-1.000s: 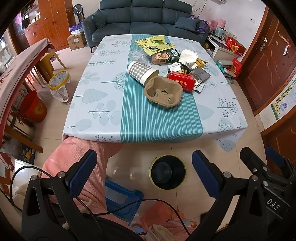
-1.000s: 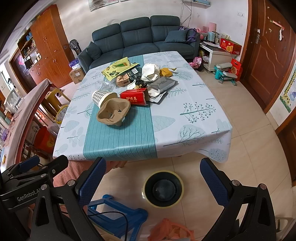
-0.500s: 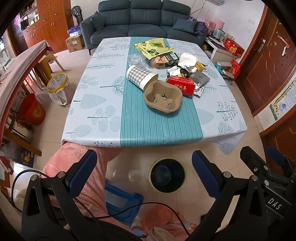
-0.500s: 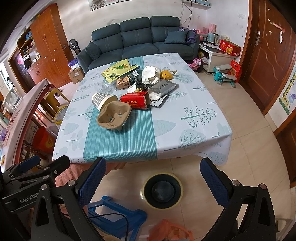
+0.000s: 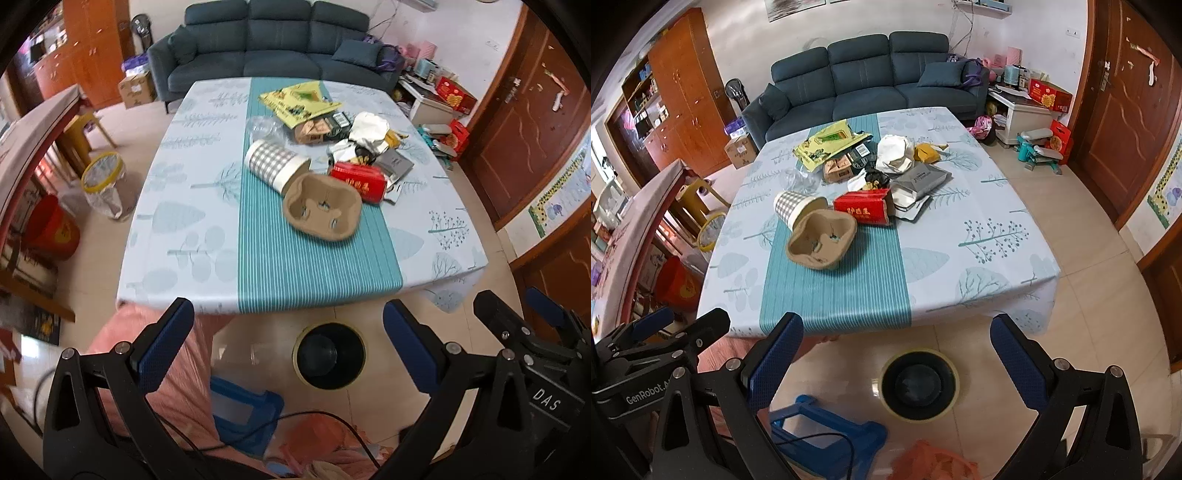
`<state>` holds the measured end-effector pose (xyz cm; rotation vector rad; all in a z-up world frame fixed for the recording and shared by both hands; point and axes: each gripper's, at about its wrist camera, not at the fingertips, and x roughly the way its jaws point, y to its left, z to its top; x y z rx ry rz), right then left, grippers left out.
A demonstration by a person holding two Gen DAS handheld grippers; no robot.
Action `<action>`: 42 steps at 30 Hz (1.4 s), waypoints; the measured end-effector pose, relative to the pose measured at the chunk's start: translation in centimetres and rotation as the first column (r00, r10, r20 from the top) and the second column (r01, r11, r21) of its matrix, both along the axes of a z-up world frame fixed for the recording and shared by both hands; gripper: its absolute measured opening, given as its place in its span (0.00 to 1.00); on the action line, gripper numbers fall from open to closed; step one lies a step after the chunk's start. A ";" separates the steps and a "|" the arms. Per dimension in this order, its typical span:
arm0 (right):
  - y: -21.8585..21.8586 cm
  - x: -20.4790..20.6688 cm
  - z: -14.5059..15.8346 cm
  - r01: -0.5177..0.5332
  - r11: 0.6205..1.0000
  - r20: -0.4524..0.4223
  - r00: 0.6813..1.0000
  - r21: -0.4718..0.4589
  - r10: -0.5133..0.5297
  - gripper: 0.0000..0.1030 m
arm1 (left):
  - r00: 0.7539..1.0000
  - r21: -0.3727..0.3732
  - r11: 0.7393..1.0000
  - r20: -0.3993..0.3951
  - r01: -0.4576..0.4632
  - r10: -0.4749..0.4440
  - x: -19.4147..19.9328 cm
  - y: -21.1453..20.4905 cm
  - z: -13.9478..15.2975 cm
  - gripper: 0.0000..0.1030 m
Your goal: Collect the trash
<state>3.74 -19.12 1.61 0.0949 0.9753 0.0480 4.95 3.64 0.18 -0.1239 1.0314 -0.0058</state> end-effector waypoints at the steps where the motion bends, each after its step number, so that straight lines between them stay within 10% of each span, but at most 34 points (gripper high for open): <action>1: 0.1 0.4 0.0 0.002 1.000 0.002 1.000 0.003 -0.002 1.00 | 1.000 0.008 1.000 0.016 0.009 -0.009 0.3 0.2 0.2 0.97; 13: 3.2 6.6 -1.8 0.009 0.999 0.006 1.000 0.042 -0.009 0.98 | 0.988 -0.056 0.994 0.124 0.097 -0.089 6.3 5.3 2.1 0.84; 20: 7.1 11.1 -4.7 -0.006 0.998 -0.040 0.999 0.063 0.008 0.81 | 0.977 -0.051 0.980 0.105 0.194 -0.188 10.2 8.2 1.3 0.84; 33: 9.5 18.1 -15.2 0.173 0.980 -0.232 0.962 0.101 -0.146 0.59 | 0.880 0.092 0.879 0.042 0.468 -0.473 19.0 11.0 -2.3 0.83; 38: 9.6 19.1 -18.1 0.201 0.973 -0.289 0.943 0.110 -0.162 0.35 | 0.781 0.216 0.772 0.063 0.597 -0.622 22.3 9.6 -1.9 0.80; 42: 9.5 18.9 -19.2 0.235 0.963 -0.272 0.943 0.133 -0.192 0.16 | 0.633 0.308 0.608 0.025 0.732 -0.774 23.8 6.6 -3.4 0.69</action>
